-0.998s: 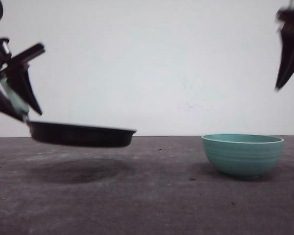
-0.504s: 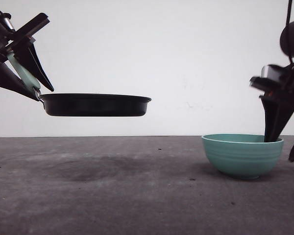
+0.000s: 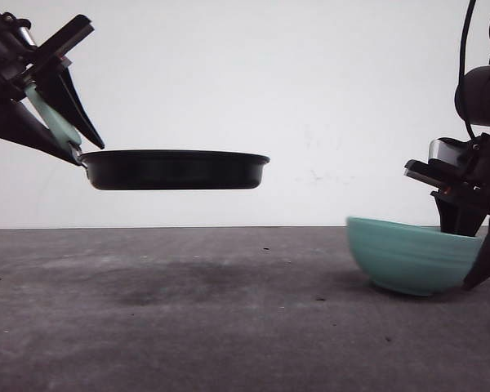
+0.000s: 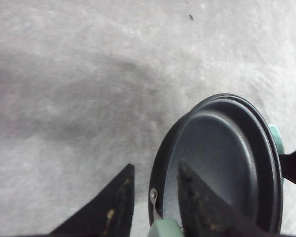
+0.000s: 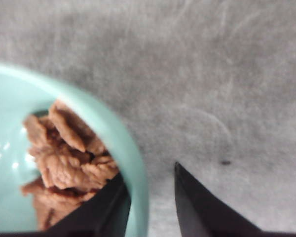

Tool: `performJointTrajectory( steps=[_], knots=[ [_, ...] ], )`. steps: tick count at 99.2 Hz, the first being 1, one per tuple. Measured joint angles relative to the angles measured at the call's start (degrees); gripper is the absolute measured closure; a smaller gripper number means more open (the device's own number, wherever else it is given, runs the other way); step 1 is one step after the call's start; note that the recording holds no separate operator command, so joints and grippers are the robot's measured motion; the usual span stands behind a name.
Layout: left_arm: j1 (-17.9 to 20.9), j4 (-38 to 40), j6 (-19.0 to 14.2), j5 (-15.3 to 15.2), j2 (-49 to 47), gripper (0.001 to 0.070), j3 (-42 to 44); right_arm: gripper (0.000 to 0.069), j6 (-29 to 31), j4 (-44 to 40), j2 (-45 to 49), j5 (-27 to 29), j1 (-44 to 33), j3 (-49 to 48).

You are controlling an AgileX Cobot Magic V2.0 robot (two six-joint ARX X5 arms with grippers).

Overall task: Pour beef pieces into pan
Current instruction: 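Lift the green bowl with the right gripper over the raised pan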

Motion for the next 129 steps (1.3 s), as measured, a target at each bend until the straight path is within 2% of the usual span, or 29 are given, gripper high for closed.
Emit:
performJointTrajectory(
  steps=[7, 14, 39, 57, 84, 93, 114, 129],
  knots=[
    [-0.4, 0.6, -0.2, 0.0, 0.0, 0.0581, 0.0, 0.064, -0.1, 1.4, 0.1, -0.5, 0.5, 0.0],
    [-0.8, 0.6, -0.7, 0.0, 0.0, 0.0581, 0.0, 0.0666, -0.2, 3.0, 0.0, -1.2, 1.2, 0.1],
    [-2.5, 0.4, -1.4, 0.0, 0.0, 0.0581, 0.0, 0.0669, 0.0, 6.3, -3.3, -1.0, 4.4, 1.2],
    [-4.5, 0.3, -1.6, -0.7, 0.0, 0.0581, 0.0, 0.0669, 1.3, 10.2, -9.7, -0.8, 8.9, 8.4],
    [-5.8, 0.2, -2.7, -0.9, 0.0, 0.0581, 0.0, 0.0669, 1.0, 10.4, -12.2, 5.7, 19.0, 20.6],
    [-5.9, -0.8, -3.0, -0.8, 0.0, 0.0581, 0.0, 0.0669, -1.0, 10.6, -12.3, 10.4, 23.1, 21.2],
    [-6.1, -5.0, -4.2, 1.9, 0.0, 0.0581, 0.0, 0.0669, -9.9, 8.8, -11.8, 28.8, 32.8, 20.6],
    [-6.1, -6.6, -4.6, 2.0, 0.0, 0.0581, 0.8, 0.0669, -12.6, 12.2, -11.6, 36.6, 35.9, 18.5]
  ],
)
